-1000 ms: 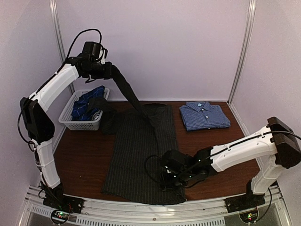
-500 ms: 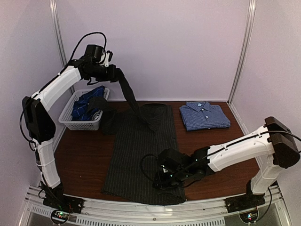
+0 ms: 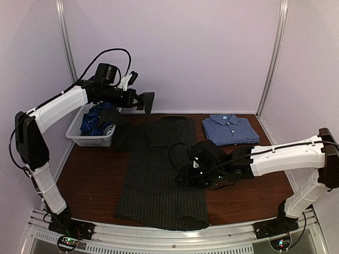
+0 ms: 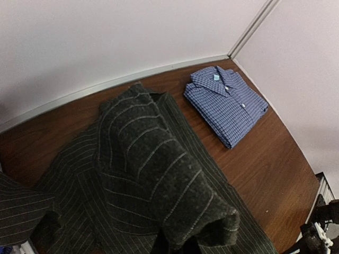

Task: Fold and stack the long sleeve shirts
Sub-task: Fold the sleeve at the center of the board.

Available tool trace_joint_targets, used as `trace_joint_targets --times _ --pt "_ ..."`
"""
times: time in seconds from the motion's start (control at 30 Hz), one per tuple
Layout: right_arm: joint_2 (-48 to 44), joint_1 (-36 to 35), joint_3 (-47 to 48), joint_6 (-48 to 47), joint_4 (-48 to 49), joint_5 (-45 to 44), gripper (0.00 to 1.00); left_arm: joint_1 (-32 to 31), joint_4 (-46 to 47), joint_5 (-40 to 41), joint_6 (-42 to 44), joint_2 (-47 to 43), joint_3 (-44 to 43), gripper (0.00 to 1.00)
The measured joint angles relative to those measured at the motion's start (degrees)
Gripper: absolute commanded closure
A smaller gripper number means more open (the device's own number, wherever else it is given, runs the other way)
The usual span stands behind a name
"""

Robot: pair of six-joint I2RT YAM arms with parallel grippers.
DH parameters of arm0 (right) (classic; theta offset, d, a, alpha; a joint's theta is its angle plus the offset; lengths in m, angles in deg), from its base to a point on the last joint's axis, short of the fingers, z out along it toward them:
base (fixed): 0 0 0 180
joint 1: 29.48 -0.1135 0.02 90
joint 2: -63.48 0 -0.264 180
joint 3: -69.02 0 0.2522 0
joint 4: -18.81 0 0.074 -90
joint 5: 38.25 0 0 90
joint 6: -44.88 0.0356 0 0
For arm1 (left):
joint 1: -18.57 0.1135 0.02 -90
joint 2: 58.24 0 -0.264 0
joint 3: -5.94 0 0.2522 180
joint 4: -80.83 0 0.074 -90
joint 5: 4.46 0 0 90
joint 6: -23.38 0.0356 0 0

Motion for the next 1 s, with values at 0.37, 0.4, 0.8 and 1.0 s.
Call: trace_joint_targets --times 0.37,0.4,0.8,1.0 --pt "-0.28 -5.16 -8.07 2.69 0.15 0.55 0.72 -5.92 2.82 -5.16 2.16 -3.41 9.62 1.00" --pt "-0.26 -6.29 -9.09 3.28 0.39 0.92 0.73 -6.56 3.19 -5.60 2.16 -3.78 10.99 1.00" --pt "0.33 -11.76 -10.84 7.74 0.44 0.44 0.68 -13.07 6.23 -8.61 2.71 -8.15 21.64 1.00" --pt "-9.05 -10.40 -7.98 10.60 -4.96 -7.76 0.60 -19.41 9.53 -7.19 3.37 -10.10 27.61 1.00"
